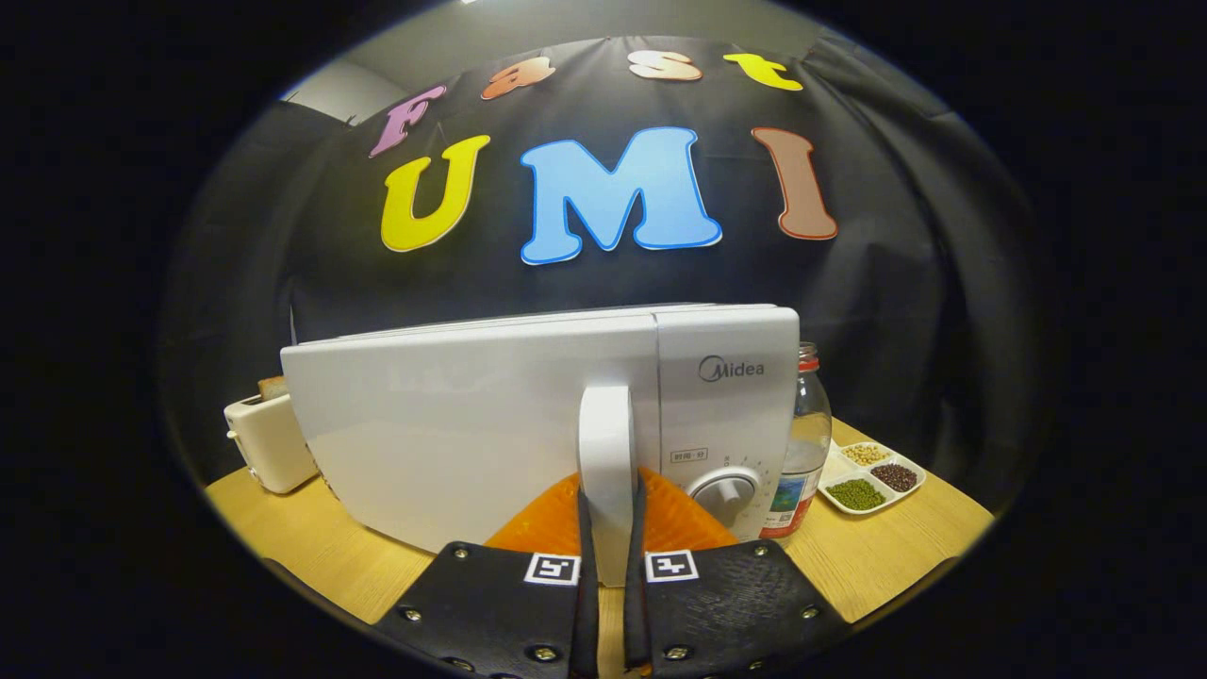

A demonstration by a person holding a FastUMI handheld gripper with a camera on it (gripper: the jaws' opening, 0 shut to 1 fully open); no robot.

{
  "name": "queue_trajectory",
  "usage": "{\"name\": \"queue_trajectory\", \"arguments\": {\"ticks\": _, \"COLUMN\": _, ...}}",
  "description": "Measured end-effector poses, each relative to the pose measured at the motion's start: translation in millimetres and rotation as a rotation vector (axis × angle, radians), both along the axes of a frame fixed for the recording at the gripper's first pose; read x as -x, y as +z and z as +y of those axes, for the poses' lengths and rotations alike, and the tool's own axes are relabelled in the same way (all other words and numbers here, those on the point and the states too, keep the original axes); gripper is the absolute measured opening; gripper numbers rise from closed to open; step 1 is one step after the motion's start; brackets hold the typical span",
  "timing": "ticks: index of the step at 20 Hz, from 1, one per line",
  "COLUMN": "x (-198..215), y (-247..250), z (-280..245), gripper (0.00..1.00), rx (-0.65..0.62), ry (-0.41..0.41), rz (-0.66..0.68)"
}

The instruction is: Open the microwave, put the food inside, and close the microwave door.

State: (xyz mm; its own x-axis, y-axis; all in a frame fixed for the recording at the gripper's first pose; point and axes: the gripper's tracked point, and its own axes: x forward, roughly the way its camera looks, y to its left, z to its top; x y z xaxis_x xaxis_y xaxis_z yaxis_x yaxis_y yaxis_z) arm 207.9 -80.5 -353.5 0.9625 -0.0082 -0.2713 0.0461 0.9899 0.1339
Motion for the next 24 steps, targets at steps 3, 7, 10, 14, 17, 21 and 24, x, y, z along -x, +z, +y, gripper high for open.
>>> {"name": "queue_trajectory", "arguments": {"ticks": 3, "x": 17, "y": 1, "z": 6, "gripper": 0.11, "rx": 0.013, "ry": 0.014, "rz": 0.004}}
{"name": "queue_trajectory", "arguments": {"ticks": 7, "x": 60, "y": 9, "z": 21, "gripper": 0.11, "rx": 0.063, "ry": 0.049, "rz": 0.008}}
{"name": "queue_trajectory", "arguments": {"ticks": 10, "x": 90, "y": 14, "z": 38, "gripper": 0.11, "rx": 0.041, "ry": 0.091, "rz": 0.016}}
{"name": "queue_trajectory", "arguments": {"ticks": 14, "x": 128, "y": 20, "z": 67, "gripper": 0.1, "rx": 0.043, "ry": 0.148, "rz": 0.006}}
{"name": "queue_trajectory", "arguments": {"ticks": 17, "x": 155, "y": 25, "z": 93, "gripper": 0.1, "rx": 0.034, "ry": 0.191, "rz": 0.0}}
{"name": "queue_trajectory", "arguments": {"ticks": 21, "x": 185, "y": 32, "z": 133, "gripper": 0.1, "rx": 0.017, "ry": 0.243, "rz": -0.011}}
{"name": "queue_trajectory", "arguments": {"ticks": 24, "x": 203, "y": 36, "z": 162, "gripper": 0.1, "rx": 0.021, "ry": 0.254, "rz": -0.023}}
